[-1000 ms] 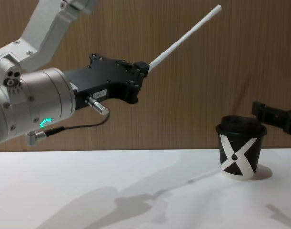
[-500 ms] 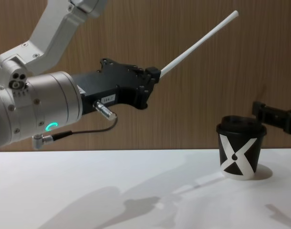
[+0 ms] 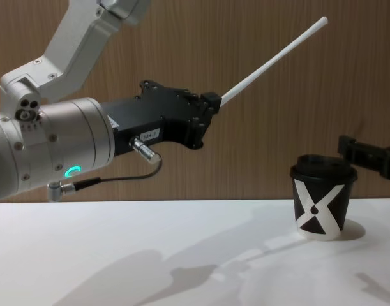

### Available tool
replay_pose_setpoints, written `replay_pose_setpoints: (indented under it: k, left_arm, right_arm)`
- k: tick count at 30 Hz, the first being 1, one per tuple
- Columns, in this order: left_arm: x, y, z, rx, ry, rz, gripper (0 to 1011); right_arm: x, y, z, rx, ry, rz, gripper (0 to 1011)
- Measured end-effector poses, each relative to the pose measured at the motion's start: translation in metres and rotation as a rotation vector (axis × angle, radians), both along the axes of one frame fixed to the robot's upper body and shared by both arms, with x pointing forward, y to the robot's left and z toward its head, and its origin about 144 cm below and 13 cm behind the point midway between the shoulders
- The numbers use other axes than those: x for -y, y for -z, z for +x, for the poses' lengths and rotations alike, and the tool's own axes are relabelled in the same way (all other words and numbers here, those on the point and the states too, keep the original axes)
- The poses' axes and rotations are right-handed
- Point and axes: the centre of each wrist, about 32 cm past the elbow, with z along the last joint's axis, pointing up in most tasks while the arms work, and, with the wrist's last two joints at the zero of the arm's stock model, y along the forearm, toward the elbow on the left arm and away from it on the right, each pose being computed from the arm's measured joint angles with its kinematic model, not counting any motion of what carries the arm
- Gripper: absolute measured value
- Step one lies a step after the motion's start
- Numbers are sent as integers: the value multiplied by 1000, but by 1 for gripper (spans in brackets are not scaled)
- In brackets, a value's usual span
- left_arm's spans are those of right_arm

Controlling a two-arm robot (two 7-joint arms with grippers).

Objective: Pick up the straw with one hand, pass it to the other hand, and insert it into the cup.

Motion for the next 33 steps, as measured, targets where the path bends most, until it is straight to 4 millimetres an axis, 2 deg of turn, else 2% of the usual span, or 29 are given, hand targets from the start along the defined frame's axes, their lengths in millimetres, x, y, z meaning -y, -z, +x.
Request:
replay_pose_setpoints:
  k: [22,33]
  left_arm:
    - [1,0,0,-1,6,1,0]
    - [1,0,0,-1,7,1,0]
  right_arm:
    - [0,-1,1,1,-3,2,1001]
    - [5,-13,7,2,-54,59,1001]
